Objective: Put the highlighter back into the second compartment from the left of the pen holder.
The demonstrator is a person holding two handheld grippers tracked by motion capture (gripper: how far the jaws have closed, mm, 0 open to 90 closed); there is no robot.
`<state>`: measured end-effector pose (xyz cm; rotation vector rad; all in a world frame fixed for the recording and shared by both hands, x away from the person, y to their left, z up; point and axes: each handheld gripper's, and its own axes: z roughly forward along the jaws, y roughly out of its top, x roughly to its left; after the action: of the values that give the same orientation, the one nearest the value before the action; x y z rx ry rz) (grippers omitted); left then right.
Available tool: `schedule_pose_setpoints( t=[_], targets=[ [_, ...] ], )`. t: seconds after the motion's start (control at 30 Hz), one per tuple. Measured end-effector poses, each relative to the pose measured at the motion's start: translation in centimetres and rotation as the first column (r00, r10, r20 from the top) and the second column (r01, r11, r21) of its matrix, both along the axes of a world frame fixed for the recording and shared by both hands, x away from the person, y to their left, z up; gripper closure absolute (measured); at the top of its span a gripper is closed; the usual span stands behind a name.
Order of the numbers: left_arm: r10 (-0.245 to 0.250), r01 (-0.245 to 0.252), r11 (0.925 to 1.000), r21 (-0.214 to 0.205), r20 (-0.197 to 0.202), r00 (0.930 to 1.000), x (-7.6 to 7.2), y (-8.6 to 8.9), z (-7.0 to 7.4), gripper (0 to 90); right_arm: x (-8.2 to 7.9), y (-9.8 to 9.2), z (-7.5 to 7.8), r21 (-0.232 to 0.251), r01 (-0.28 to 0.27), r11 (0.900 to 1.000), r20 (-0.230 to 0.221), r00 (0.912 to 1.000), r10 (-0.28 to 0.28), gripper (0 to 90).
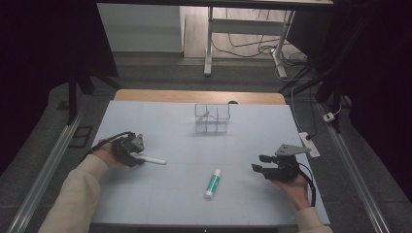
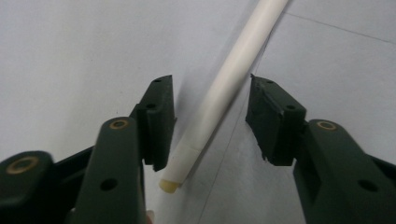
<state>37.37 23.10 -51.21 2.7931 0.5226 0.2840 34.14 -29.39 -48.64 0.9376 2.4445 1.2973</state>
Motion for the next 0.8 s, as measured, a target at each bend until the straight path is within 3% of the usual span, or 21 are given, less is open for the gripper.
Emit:
schedule_pose_setpoints(
  t=[0.27, 0.5, 0.7, 0.8],
  targets=[
    [-0.083, 0.080, 0.9960, -0.040, -0.080, 0.9934, 0.63, 0.25, -0.25, 70.9, 0.01, -0.02, -0.03, 0.000, 0.004, 1.0000, -0.003, 1.0000, -0.004, 45.3],
    [-0.125, 0.124, 0.9919, -0.028, -0.063, 0.9901, 0.42, 0.22, -0.24, 77.9, 0.04, 0.14, -0.17, 0.003, 0.000, 1.0000, -0.007, 1.0000, 0.000, 45.3],
    [-0.103, 0.101, 0.9942, -0.036, -0.050, 0.9934, 0.13, 0.20, -0.24, 78.3, 0.02, 0.17, -0.13, 0.009, -0.002, 1.0000, -0.005, 1.0000, 0.002, 45.3],
    [-0.084, 0.081, 0.9949, -0.061, -0.047, 0.9954, -0.03, 0.49, -0.23, 78.3, 0.08, 0.09, -0.11, 0.009, 0.000, 1.0000, -0.007, 1.0000, 0.000, 45.3]
  ],
)
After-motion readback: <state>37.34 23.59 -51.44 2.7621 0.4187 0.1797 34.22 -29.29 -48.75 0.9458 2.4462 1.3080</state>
